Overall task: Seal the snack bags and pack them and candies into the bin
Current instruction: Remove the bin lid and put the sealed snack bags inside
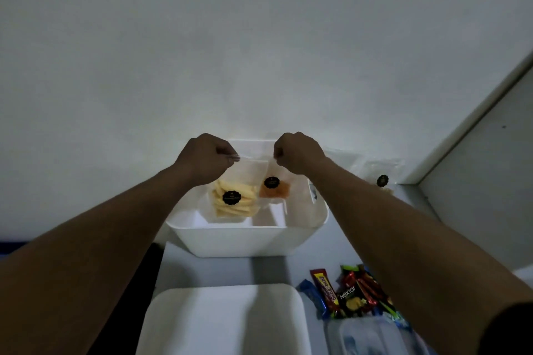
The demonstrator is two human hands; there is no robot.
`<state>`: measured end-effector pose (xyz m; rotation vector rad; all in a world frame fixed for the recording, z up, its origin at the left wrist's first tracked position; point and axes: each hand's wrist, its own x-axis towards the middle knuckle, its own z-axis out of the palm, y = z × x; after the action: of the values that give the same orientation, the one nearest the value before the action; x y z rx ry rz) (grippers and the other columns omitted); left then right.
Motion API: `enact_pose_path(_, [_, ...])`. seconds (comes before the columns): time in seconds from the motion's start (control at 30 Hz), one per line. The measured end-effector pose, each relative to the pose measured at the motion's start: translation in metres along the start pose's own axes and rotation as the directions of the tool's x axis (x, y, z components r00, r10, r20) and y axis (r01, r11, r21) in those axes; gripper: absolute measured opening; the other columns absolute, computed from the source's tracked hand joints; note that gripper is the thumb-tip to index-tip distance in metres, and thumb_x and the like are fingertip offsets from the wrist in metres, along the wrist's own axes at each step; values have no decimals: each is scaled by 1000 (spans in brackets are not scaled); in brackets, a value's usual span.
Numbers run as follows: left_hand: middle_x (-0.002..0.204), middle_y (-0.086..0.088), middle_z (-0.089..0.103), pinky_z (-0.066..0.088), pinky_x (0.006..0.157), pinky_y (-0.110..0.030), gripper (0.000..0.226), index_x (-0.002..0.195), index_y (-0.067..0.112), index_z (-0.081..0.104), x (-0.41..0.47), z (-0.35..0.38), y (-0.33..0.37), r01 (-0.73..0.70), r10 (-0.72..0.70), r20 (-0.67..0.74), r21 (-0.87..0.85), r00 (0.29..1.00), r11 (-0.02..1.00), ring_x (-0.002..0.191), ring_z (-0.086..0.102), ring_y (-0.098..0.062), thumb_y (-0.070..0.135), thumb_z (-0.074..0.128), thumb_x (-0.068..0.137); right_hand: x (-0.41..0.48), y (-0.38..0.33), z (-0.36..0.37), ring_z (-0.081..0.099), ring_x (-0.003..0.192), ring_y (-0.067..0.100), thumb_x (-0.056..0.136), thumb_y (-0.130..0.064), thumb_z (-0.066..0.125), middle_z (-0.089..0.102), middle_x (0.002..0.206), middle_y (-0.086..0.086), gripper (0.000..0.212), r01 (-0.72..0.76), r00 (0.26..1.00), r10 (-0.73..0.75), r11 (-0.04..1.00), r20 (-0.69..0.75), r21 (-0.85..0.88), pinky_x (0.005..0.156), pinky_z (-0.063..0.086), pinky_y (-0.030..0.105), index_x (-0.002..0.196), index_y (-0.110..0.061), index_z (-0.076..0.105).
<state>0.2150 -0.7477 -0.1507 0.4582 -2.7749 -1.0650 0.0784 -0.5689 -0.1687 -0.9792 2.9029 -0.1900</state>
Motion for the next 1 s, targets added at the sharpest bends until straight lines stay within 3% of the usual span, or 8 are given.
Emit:
enact_pose_path(0.27, [89, 14, 74, 49, 81, -20, 15, 84, 31, 77, 5, 21, -10, 10, -8, 43, -36, 999, 999, 94, 66, -5, 17, 70, 84, 4, 8, 37, 66, 84, 30, 88, -9, 61, 67, 92, 7, 13, 92, 995, -102, 929, -10, -359, 63, 38, 30, 99, -16, 64])
enact_pose_path(0.37, [89, 14, 74, 46, 77, -16, 14, 86, 29, 77, 8, 25, -9, 16, -14, 54, -42, 998, 999, 93, 65, -5, 17, 70, 85, 6, 12, 37, 66, 82, 30, 89, -10, 62, 66, 91, 7, 10, 111, 992, -128, 917, -18, -382, 62, 38, 30, 98, -15, 63])
enact_pose_path(0.5, [92, 12, 73, 45, 78, -19, 14, 91, 26, 78, 12, 36, -1, 18, -15, 81, -36, 997, 999, 94, 64, -7, 17, 69, 86, 5, 23, 20, 65, 80, 30, 92, -14, 56, 67, 91, 7, 13, 90, 986, -122, 962, -112, -257, 63, 44, 30, 101, -17, 66])
enact_pose_path(0.63, [92, 8, 73, 44, 68, -16, 13, 92, 24, 78, 17, 54, 11, 6, -2, 106, -34, 994, 999, 86, 62, -9, 18, 68, 88, -6, 42, 5, 62, 102, 29, 95, -20, 51, 67, 108, 7, 23, 23, 977, -42, 995, -208, -94, 79, 53, 38, 114, -16, 63])
enact_pose_path(0.7, [91, 8, 72, 40, 64, -13, 12, 93, 24, 78, 20, 65, 16, 3, 1, 113, -32, 994, 999, 85, 61, -9, 18, 68, 88, -14, 52, 4, 56, 114, 31, 97, -18, 49, 62, 121, 11, 31, -23, 982, 24, 1000, -187, 7, 87, 51, 42, 125, -10, 57])
enact_pose_path(0.8, [93, 6, 72, 38, 65, -10, 13, 94, 22, 78, 26, 81, 21, 3, 0, 101, -39, 995, 999, 91, 62, -11, 16, 68, 88, -23, 64, 11, 50, 127, 34, 98, -13, 44, 53, 138, 16, 43, -92, 995, 96, 989, -28, 118, 99, 43, 42, 139, -5, 46])
enact_pose_path(0.9, [97, 3, 73, 39, 68, -11, 15, 96, 19, 78, 32, 96, 24, 12, -9, 72, -44, 997, 999, 91, 62, -10, 12, 68, 88, -29, 75, 22, 58, 112, 37, 92, -9, 40, 60, 122, 17, 44, -105, 993, 95, 983, 72, 152, 80, 50, 40, 136, -7, 47])
enact_pose_path(1.0, [104, 0, 73, 42, 80, -18, 18, 100, 18, 77, 38, 107, 23, 6, -5, 37, -23, 999, 1000, 96, 64, -12, 11, 69, 86, -34, 79, 31, 56, 109, 37, 92, -6, 38, 58, 124, 17, 64, -109, 989, 86, 974, 122, 198, 76, 43, 33, 154, -9, 25])
